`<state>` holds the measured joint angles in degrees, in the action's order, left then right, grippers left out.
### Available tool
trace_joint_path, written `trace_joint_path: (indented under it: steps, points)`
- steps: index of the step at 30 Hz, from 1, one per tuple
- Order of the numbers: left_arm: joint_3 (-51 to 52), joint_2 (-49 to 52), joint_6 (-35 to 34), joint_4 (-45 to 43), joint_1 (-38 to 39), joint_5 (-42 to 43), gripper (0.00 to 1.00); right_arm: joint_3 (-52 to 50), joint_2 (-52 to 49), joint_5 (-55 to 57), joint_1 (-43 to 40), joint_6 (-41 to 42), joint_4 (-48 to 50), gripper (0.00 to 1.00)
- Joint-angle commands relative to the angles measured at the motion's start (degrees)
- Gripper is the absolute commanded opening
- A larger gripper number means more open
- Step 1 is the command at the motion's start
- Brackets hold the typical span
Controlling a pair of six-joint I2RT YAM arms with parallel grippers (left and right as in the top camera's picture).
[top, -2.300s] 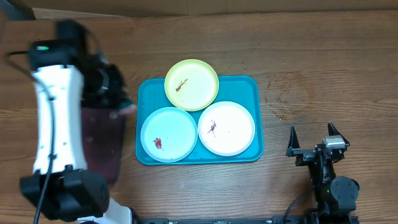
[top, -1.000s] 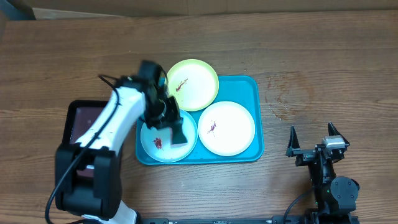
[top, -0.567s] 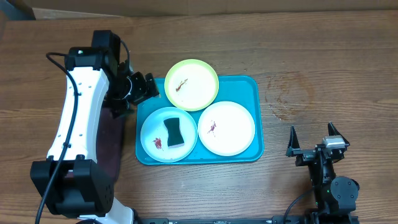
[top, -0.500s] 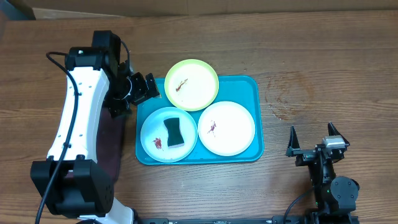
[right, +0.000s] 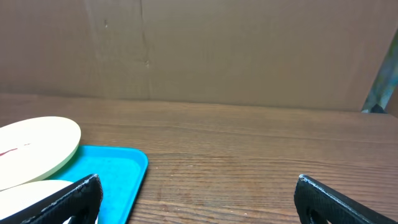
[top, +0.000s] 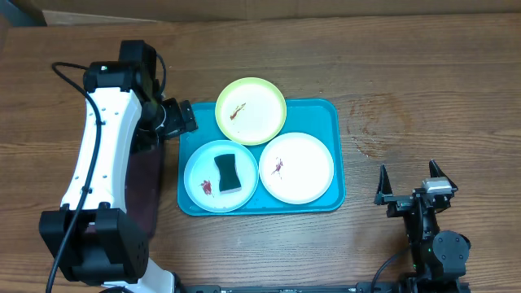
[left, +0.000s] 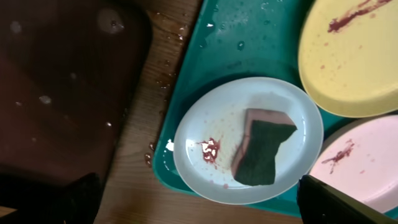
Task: Clean dirty plates on tray and stack at the side
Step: 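Release the sponge on the light blue plate and raise the left gripper, then reach the right gripper over the tray to the light blue plate rim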
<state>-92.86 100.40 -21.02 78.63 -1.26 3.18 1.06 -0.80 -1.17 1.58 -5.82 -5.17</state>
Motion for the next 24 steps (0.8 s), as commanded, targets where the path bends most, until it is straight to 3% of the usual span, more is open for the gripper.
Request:
trace_joint_path:
  steps: [1,20,22,24]
  points:
    - [-0.5,-0.42,-1.07,-0.5,-0.72,-2.8,1.0,-0.59,0.48,0.04,0.28,-0.02,0.35,1.0]
    - [-0.5,-0.42,-3.43,-1.07,-2.95,-3.63,1.0,-0.59,0.46,3.02,0.28,-0.63,0.5,1.0]
    - [-0.5,-0.42,-3.43,-1.05,-2.95,-3.63,1.0,-0.59,0.46,0.37,0.31,0.28,3.34,1.0]
    - [-0.5,-0.42,-3.43,-1.03,-2.93,-3.63,1.0,-0.59,0.46,-12.02,0.28,5.25,6.47,1.0]
